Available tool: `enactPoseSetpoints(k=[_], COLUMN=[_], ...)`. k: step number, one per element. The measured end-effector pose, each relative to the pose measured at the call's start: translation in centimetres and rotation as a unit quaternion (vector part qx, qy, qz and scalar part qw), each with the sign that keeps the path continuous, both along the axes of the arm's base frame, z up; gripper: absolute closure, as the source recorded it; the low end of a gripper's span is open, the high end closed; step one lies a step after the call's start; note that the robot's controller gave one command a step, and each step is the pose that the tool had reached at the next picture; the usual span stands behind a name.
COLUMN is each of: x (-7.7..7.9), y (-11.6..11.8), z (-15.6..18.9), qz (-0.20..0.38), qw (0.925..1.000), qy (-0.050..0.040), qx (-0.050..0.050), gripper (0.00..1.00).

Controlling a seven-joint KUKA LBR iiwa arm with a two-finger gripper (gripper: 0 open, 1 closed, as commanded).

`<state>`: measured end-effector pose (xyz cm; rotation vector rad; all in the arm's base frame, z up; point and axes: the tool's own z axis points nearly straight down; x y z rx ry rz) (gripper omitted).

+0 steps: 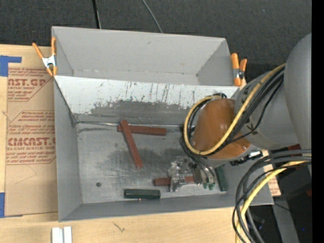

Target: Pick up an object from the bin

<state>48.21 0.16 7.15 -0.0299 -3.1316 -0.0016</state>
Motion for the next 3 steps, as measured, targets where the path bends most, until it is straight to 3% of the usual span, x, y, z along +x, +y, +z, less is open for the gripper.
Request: enactPoseSetpoints(k=[1,2,3], x=[-0.1,3.2,0.9], y=[0.1,-2.1,-0.6], z=[0.8,2.4,14.6], qz=[0.0,0.005,0.018], qw=[1.0,1.0,0.9998], qy=[0.0012,-0.0083,-0.0056], qx=[0.0,-0.001,0.0], gripper=[1.0,1.0,1.0])
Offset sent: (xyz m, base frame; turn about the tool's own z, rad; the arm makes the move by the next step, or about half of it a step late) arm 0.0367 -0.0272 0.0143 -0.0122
